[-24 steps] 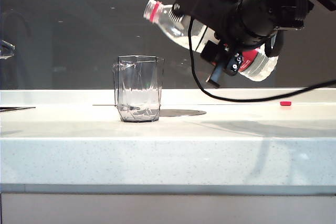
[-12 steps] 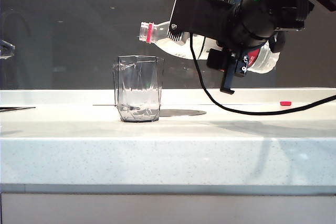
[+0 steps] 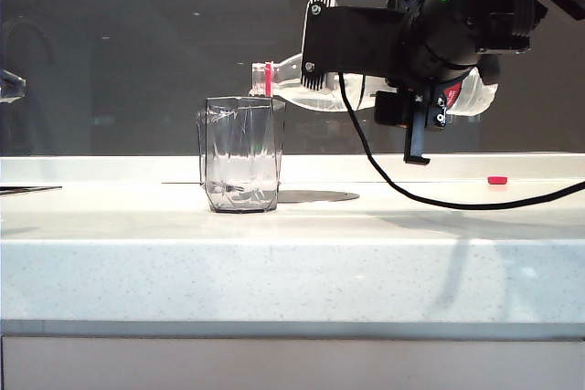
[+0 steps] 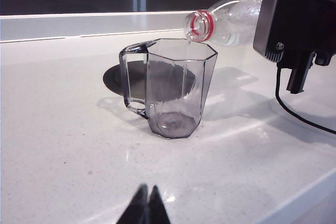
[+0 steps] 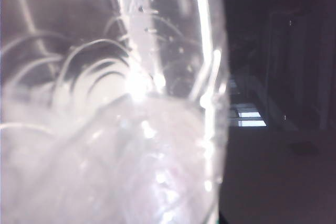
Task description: Pick up the mineral water bottle on the table and pour water into the mug until it's half full.
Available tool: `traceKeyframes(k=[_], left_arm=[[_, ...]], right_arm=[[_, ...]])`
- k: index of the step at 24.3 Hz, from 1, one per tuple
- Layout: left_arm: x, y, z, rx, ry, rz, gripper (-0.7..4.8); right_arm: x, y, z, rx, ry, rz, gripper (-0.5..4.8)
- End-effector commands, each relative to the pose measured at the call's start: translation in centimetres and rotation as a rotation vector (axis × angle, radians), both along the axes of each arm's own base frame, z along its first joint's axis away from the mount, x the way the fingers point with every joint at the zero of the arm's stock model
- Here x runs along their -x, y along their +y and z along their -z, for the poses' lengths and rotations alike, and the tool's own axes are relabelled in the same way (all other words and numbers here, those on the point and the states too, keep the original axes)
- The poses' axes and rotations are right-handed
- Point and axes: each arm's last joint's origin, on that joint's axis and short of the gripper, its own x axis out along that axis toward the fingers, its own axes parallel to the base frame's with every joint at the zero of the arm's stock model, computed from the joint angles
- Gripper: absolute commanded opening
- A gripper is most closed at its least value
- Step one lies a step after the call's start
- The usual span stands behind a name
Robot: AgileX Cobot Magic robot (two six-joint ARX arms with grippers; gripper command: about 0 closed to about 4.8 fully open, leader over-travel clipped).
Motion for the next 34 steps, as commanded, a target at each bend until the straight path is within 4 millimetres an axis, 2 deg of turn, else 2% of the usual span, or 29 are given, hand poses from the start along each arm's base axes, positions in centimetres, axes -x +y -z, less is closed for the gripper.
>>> traceKeyframes(k=[1, 6, 10, 34], left_arm=[[0.01, 0.01, -0.15, 0.003, -0.008, 0.003, -0.04], [0.01, 0.01, -0.15, 0.003, -0.008, 0.003, -0.04], [0.01, 0.01, -0.15, 0.004, -0.008, 0.003, -0.04], [0.01, 0.01, -0.15, 0.003, -0.008, 0.003, -0.04]], right_arm=[[0.02, 0.08, -1.22, -0.048, -0.067, 0.001, 2.20], [0.03, 0.07, -1.39, -0.012, -0.083, 0.002, 2.20], [0.07, 0.03, -1.90, -0.049, -0.126, 0.007, 2.20], [-0.45, -0.71, -1.88, -0.015, -0.126, 0.041, 2.20]])
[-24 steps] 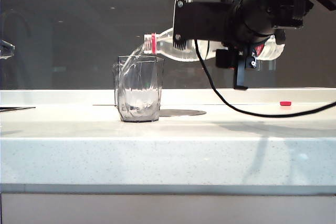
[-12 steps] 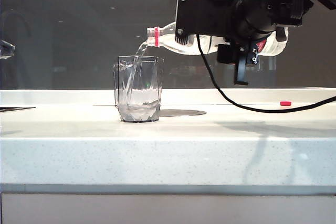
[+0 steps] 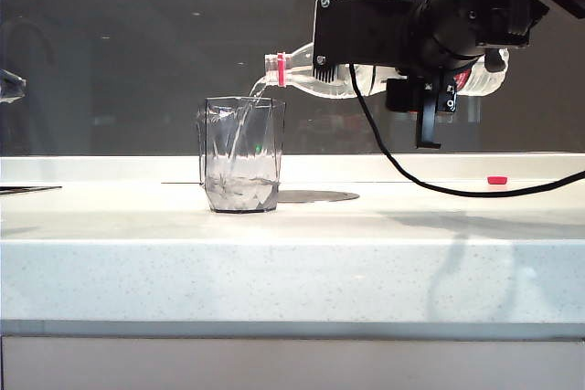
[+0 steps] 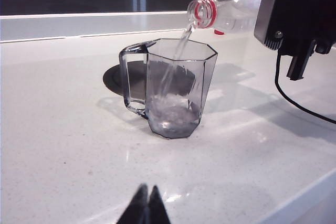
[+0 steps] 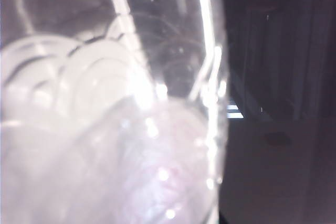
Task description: Pick up the mineral water bottle on the table and pour water into the mug until it's half full.
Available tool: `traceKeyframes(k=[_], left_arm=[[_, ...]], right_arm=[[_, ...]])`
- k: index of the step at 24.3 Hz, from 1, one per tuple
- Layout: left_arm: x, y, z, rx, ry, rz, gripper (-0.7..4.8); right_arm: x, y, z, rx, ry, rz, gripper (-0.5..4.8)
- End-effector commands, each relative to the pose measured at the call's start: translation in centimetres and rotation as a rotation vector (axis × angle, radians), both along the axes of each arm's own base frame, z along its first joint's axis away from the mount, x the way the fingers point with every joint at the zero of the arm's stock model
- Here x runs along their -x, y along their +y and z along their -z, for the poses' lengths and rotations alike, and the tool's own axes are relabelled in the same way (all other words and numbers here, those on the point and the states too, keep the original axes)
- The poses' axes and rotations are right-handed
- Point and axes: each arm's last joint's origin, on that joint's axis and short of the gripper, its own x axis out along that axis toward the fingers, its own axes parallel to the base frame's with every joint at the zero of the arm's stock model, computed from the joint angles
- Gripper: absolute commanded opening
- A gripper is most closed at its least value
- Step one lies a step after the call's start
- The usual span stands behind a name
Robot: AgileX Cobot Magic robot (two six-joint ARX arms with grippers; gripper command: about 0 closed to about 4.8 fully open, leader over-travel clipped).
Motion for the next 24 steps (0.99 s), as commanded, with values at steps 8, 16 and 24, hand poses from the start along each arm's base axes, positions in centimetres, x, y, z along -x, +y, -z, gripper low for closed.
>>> traceKeyframes(k=[8, 16, 24], left_arm=[[0.01, 0.01, -0.15, 0.003, -0.008, 0.003, -0.04], [0.01, 0.01, -0.15, 0.003, -0.008, 0.003, -0.04], [0.01, 0.01, -0.15, 0.003, -0.008, 0.003, -0.04]], right_arm=[[0.04, 0.00, -1.07, -0.012, -0.058, 0.002, 2.20], [0.04, 0.00, -1.06, 0.000, -0.056, 0.003, 2.20], [0.05, 0.02, -1.04, 0.002, -0.055, 0.002, 2.20]])
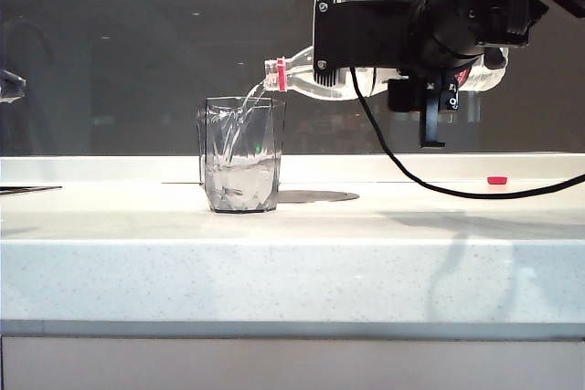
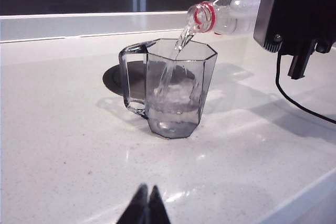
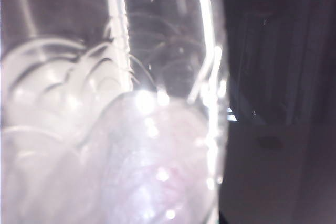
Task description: Pick up the mineral water bottle on the table and pour water into the mug until it's half full.
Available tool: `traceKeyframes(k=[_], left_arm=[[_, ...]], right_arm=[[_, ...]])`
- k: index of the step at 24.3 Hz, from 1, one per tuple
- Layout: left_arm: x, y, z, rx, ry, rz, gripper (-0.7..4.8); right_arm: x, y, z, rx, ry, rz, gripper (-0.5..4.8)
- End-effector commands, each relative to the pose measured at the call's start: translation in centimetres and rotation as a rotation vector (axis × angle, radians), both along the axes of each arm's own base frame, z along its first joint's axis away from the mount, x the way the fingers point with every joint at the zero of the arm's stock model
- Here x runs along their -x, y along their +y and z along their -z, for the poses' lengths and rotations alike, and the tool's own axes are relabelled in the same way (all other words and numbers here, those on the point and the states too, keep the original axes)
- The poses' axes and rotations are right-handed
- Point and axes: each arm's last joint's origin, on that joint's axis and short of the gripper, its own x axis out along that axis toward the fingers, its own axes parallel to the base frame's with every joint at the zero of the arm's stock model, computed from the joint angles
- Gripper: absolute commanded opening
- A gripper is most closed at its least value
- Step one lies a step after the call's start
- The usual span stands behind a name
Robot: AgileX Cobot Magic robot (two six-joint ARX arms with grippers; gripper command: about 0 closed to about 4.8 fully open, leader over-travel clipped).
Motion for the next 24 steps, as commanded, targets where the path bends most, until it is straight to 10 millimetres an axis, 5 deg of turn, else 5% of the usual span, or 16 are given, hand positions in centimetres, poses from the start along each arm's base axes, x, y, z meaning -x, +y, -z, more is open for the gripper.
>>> traceKeyframes(k=[1, 24], left_arm=[[0.01, 0.01, -0.15, 0.003, -0.008, 0.003, -0.04], [0.01, 0.00, -0.15, 0.003, -0.008, 0.003, -0.04]], right_arm=[[0.07, 0.02, -0.98, -0.044, -0.052, -0.001, 2.20], [0.17, 0.19, -0.97, -0.062, -0.051, -0.016, 2.19]])
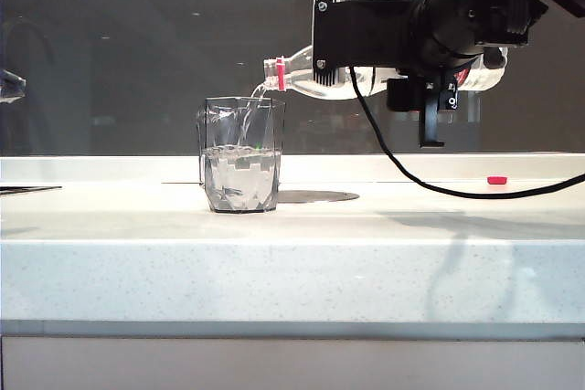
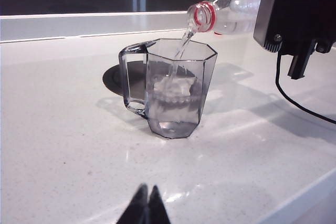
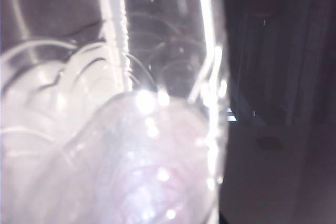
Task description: Pick up the mineral water bottle on the table and pour water into the mug until it's half full.
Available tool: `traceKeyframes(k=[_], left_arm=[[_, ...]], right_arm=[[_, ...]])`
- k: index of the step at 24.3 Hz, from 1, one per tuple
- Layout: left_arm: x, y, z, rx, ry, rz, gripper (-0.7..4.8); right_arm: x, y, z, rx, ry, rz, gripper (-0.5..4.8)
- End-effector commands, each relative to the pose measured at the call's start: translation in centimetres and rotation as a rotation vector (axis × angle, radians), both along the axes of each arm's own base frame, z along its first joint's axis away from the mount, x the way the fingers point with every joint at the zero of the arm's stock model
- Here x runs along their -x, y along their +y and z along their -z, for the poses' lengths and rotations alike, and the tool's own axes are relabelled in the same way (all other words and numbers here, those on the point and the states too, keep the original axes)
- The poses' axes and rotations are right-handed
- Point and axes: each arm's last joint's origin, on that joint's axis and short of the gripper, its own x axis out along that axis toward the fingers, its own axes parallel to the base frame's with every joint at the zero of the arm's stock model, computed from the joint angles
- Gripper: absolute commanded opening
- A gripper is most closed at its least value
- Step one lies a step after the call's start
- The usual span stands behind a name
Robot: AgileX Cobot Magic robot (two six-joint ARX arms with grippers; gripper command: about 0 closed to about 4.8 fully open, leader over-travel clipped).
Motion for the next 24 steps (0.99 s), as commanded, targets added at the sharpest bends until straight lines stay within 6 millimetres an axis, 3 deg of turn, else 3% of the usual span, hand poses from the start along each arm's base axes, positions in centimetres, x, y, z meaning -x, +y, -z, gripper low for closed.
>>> traceKeyframes(k=[1, 13, 17, 21, 24], left_arm=[[0.0, 0.0, -0.2, 0.003, -0.008, 0.004, -0.04], [0.0, 0.0, -0.1, 0.003, -0.008, 0.003, -0.04], [0.0, 0.0, -0.2, 0.003, -0.008, 0.003, -0.04], [0.0, 0.0, -0.2, 0.003, -0.008, 0.003, -0.04], [0.0, 0.0, -0.2, 0.003, -0.008, 0.003, -0.04]], right_arm=[[0.1, 0.1, -1.0, -0.079, -0.050, -0.020, 2.15], [0.4, 0.3, -1.0, -0.272, -0.053, 0.010, 2.05], [1.5, 1.4, -1.1, -0.527, -0.066, 0.027, 1.51], [2.9, 2.7, -1.8, -0.866, -0.114, -0.020, 1.52], [3.4, 3.1, -1.9, -0.969, -0.118, -0.048, 1.52]])
